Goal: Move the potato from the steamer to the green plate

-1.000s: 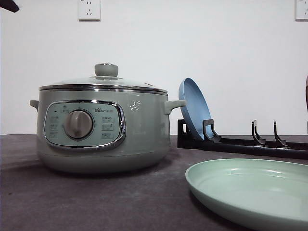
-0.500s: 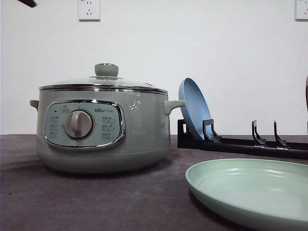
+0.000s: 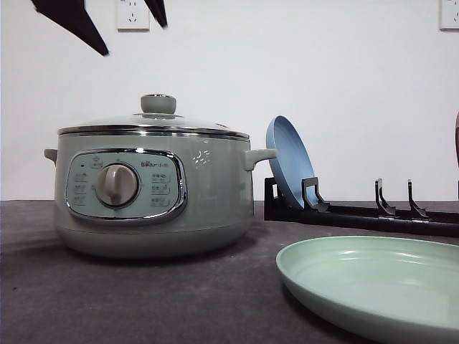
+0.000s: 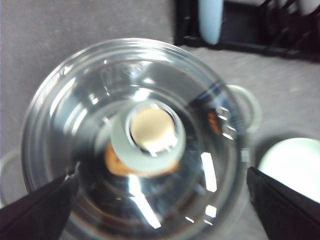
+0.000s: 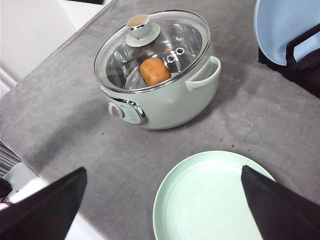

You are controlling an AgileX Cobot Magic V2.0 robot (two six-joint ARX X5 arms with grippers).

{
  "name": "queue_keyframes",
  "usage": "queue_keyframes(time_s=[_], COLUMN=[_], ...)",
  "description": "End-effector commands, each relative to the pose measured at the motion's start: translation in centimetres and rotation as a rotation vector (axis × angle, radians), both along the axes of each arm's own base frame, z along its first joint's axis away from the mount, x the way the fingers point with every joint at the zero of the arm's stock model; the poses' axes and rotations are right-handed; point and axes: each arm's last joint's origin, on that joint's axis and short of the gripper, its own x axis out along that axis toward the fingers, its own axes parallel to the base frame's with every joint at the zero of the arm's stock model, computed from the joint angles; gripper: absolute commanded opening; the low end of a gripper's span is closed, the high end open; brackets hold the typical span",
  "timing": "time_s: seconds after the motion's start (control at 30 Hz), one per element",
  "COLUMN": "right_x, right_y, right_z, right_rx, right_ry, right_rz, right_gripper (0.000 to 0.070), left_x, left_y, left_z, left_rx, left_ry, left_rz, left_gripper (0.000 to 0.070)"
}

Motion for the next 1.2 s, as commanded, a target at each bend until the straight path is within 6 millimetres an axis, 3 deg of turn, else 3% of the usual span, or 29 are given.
queue_keyframes(time_s=[0.0,0.27,0.9,0.97,1.07,1.17], right_x=[0.1,0.1,0.2,0.2,0.2,0.2], right_y=[0.1,0.1,0.0,0.0,0.0,0.0], right_z=[0.2,0.2,0.2,0.2,0.2,0.2], right_rx=[0.009,0.008,-0.009,-0.009,-0.009,-0.009], right_ry=[-0.007,-0.008,-0.014,-0.014,-0.014,-0.014], right_rz=[0.001,0.000,-0.028,-0.028,-0.028,-0.029], right_gripper=[0.0626,0.0626,0.0626,0.0626,0.0626,0.0626], left_x=[0.9,3.1,4.4,4.3,4.3,4.3], left_y=[-0.8,-2.4,-3.6,-3.7,-3.8,-3.9], left_z=[-0.1,-2.5,-4.3,-4.3,-4.3,-4.3], left_rx=[0.036,0.066,0.107,0.107,0.112,0.115], left_ry=[-0.025,0.019,0.019,0.016,0.012,0.014], left_rz=[-0.029,-0.046,-0.108,-0.114,-0.121,-0.123], left_gripper=[0.0700,0.0700,0.0664,0.0633,0.0517,0.0509])
